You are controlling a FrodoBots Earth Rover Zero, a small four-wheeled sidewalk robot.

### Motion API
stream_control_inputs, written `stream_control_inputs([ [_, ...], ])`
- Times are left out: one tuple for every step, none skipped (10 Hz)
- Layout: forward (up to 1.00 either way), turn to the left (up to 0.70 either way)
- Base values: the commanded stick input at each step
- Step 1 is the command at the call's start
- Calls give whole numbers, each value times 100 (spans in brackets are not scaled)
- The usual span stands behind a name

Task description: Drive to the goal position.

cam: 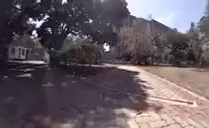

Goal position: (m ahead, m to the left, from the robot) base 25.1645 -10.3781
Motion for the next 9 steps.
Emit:
stream_control_inputs([
  [100,-1],
  [100,0],
  [100,0],
  [100,0],
  [100,0],
  [100,0],
  [100,0],
  [100,0],
  [100,0],
])
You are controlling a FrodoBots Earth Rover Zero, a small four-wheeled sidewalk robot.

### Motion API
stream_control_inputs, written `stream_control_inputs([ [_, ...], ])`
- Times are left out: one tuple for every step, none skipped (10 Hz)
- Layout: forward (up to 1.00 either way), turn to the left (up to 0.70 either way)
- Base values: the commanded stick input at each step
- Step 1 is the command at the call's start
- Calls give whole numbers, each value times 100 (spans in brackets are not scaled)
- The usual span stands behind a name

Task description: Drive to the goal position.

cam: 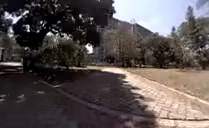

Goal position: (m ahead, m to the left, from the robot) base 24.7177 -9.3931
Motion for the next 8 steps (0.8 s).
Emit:
stream_control_inputs([
  [100,0],
  [100,0],
  [100,0],
  [100,0],
  [100,0],
  [100,0],
  [100,0],
  [100,0],
])
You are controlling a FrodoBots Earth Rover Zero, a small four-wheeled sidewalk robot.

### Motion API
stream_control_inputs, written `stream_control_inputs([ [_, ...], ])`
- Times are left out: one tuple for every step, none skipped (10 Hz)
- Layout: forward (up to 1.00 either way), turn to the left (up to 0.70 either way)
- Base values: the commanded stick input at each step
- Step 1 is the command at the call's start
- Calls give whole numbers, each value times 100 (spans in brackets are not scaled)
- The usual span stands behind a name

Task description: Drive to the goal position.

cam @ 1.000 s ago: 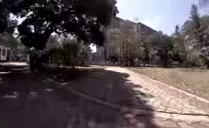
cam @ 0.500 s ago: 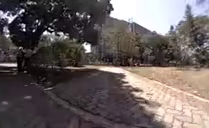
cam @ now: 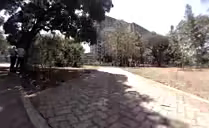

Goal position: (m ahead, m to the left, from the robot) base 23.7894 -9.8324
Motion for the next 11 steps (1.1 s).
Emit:
stream_control_inputs([
  [100,0],
  [100,0],
  [100,0],
  [100,0],
  [100,0],
  [100,0],
  [100,0],
  [100,0],
  [100,0],
  [100,0],
  [100,0],
])
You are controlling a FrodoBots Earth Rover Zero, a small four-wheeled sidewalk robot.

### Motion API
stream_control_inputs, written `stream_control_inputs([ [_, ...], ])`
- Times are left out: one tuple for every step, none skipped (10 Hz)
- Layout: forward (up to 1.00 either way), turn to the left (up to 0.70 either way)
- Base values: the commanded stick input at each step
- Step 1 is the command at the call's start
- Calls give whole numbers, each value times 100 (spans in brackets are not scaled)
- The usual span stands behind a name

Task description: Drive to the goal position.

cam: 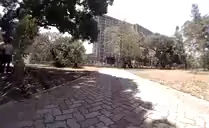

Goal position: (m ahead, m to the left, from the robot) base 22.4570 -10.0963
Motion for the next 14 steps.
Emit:
stream_control_inputs([
  [100,0],
  [100,0],
  [100,0],
  [100,-1],
  [100,-7],
  [100,-13],
  [100,-24],
  [100,-8],
  [100,0],
  [100,0],
  [100,0],
  [100,0],
  [100,0],
  [100,0],
])
